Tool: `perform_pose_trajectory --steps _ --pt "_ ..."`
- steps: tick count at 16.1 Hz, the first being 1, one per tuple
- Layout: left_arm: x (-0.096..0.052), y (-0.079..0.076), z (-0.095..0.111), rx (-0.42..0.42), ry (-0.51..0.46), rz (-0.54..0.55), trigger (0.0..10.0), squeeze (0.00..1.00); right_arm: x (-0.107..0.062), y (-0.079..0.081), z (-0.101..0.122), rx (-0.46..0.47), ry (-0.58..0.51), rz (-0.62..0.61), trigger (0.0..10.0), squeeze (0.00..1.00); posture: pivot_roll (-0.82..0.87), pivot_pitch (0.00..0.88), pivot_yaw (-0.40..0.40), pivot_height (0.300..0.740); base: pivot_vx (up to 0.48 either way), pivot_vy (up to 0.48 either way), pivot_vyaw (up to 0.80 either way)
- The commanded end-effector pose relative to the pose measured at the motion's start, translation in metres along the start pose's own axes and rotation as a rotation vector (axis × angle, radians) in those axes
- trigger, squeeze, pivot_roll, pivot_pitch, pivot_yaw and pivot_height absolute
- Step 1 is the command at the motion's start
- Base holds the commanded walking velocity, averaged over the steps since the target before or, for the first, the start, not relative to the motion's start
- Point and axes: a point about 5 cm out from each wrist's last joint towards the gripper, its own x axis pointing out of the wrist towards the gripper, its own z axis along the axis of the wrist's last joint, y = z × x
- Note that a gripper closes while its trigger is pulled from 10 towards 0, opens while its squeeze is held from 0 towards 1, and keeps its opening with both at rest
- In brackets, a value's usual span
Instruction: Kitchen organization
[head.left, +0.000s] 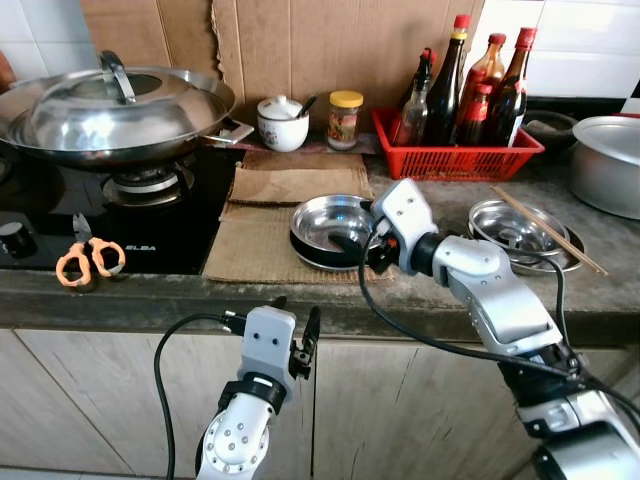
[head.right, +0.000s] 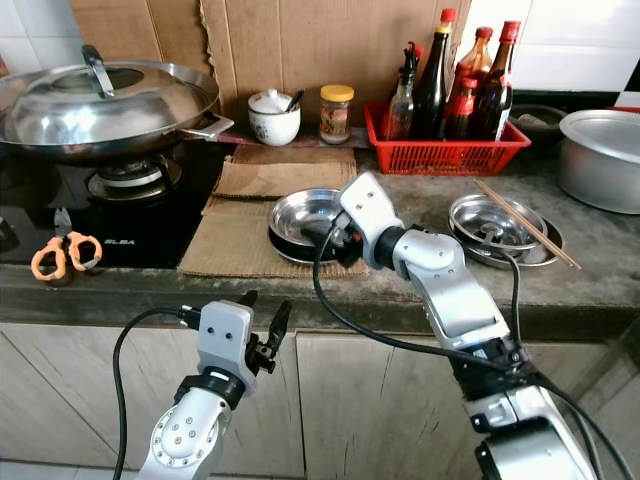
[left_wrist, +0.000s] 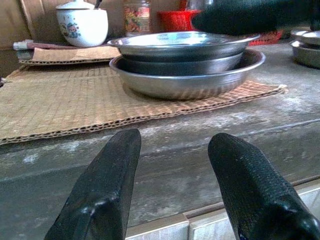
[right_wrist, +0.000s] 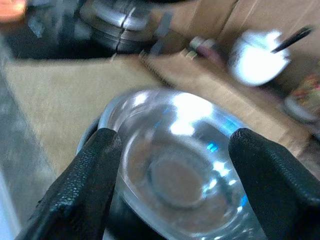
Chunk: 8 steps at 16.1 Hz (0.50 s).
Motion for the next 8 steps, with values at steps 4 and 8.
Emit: perform_pose_trajectory --steps 4,8 --pt "-0.001 0.0 0.001 0.008 0.003 0.007 10.0 0.0 0.003 -0.007 0.005 -0.05 0.048 0.072 4.3 0.0 0.09 0.0 -0.068 0.74 0.0 0.0 0.0" --pt "0.0 0.0 0.001 0.009 0.003 0.007 10.0 0.0 0.004 -0.014 0.013 -0.05 0.039 0.068 10.0 0.0 0.09 0.0 -0.065 0.74 0.0 0.0 0.0"
